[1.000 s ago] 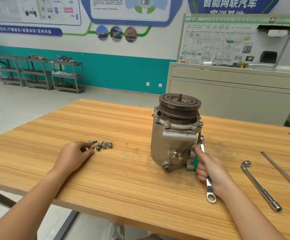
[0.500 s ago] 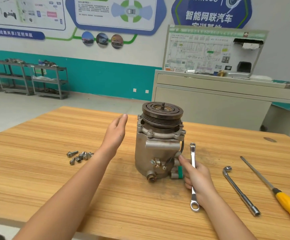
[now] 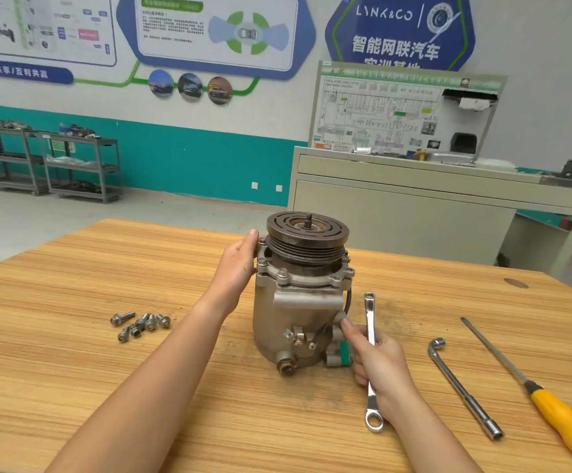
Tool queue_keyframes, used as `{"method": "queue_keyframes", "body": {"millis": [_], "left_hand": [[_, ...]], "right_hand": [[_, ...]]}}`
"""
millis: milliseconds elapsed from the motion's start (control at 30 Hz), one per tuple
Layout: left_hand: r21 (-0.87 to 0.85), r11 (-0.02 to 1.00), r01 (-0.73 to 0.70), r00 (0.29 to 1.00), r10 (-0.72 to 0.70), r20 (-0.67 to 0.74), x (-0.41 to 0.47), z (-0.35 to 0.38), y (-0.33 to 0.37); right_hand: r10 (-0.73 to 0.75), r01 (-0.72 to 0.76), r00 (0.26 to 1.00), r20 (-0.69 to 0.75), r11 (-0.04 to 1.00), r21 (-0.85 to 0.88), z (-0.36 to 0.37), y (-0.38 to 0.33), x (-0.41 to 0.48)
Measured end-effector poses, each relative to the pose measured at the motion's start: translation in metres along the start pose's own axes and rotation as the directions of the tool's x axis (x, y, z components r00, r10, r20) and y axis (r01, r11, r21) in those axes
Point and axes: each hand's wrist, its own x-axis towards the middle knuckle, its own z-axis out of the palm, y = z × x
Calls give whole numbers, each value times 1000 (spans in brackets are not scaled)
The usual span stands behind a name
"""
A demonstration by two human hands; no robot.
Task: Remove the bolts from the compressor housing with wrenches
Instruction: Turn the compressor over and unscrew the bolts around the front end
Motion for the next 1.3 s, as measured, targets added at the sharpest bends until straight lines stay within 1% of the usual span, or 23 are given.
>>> {"method": "queue_keyframes", "body": {"millis": [200,333,433,500,567,633,733,833,967,1067,1100,1133,1200,1267,1300], "left_hand": [[-116,993,-21,997,13,-73,-8,-2,-7],[-121,986,-115,988,101,-117,-30,-6,-13],[-59,967,-249,956,235,-175,-46,-12,-16],[-24,952,-305,935,294,-199,-52,-15,-18],[13,943,-333,925,329,-189,-53,-15,-21],[44,944,-328,933,331,-138,-52,-11,-23],[-8,960,-281,956,279,-88,-50,-9,-23],[-10,966,-257,962,255,-101,-49,-11,-24],[53,967,-249,961,253,-115,-59,-6,-28],[108,936,-336,924,350,-154,-71,-2,-28],[138,924,-357,913,376,-157,-74,-1,-28],[166,916,-366,908,390,-151,-74,1,-28],[210,912,-352,916,382,-122,-75,4,-30],[228,924,-307,939,334,-85,-76,7,-33],[226,932,-284,949,306,-70,-76,8,-35]], "right_hand": [[-9,9,998,-67,1000,-1,0,3,4],[-35,35,987,-155,999,-1,-1,-1,7],[-174,165,968,-182,984,-60,-8,-7,0],[-280,273,947,-156,960,-67,-9,-10,-12],[-371,363,922,-107,928,-87,-4,-10,-25],[-453,442,890,-53,885,-146,6,-7,-35],[-552,531,834,-10,807,-259,21,-5,-43],[-577,533,815,-52,783,-320,24,-8,-38],[-549,505,835,-45,795,-336,14,-10,-32],[-473,406,869,-145,849,-339,-1,-17,-20],[-461,377,872,-167,848,-372,-6,-21,-16],[-466,363,868,-172,831,-422,-10,-24,-13],[-504,391,854,-127,784,-482,-13,-28,-13],[-524,420,846,-94,766,-487,-14,-28,-15],[-514,414,852,-99,778,-473,-14,-28,-15]]}}
